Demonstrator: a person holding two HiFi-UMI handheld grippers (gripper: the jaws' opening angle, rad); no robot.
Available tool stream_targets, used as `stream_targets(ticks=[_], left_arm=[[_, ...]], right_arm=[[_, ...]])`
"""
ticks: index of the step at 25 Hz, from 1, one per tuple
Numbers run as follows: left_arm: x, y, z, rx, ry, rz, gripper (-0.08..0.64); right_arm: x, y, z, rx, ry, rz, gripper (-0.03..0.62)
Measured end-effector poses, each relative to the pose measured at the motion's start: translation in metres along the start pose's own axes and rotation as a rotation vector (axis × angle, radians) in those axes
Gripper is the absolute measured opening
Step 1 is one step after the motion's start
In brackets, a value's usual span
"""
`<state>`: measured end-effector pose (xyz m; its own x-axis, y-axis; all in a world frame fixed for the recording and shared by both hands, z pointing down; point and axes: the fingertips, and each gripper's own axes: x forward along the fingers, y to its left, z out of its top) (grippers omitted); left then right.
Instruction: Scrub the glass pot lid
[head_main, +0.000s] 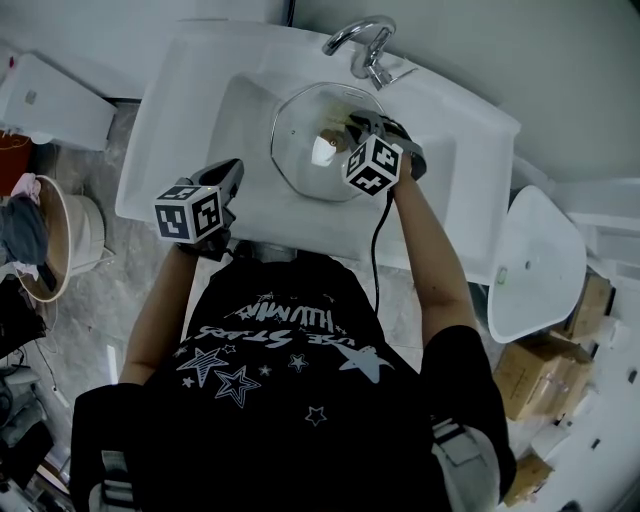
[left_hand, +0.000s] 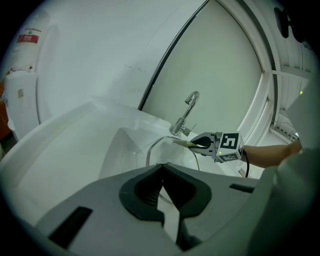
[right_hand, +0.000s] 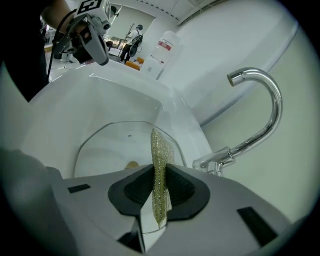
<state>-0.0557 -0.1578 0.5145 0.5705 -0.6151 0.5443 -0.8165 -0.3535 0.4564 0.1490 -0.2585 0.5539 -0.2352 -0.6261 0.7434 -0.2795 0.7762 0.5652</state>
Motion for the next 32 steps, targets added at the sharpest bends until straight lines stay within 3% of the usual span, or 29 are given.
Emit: stream_targets(ticks=[4, 18, 32], left_arm=[[0.001, 0.003, 0.0, -0.006, 0.003, 0.018, 0.009], [0.004, 0.011, -0.002, -0.03, 0.011, 0.033, 0.009], [0.002, 0.014, -0.004, -0.027, 0.019, 0.016, 0.009]], right_arm=[[0.012, -0.009, -0.005, -0.005, 0.022, -0.027, 0.069], [0.029, -0.017, -0.02, 0.114, 0.135, -0.103, 0.068], [0.02, -0.009, -0.049, 0.342, 0.253, -0.162, 0.069]])
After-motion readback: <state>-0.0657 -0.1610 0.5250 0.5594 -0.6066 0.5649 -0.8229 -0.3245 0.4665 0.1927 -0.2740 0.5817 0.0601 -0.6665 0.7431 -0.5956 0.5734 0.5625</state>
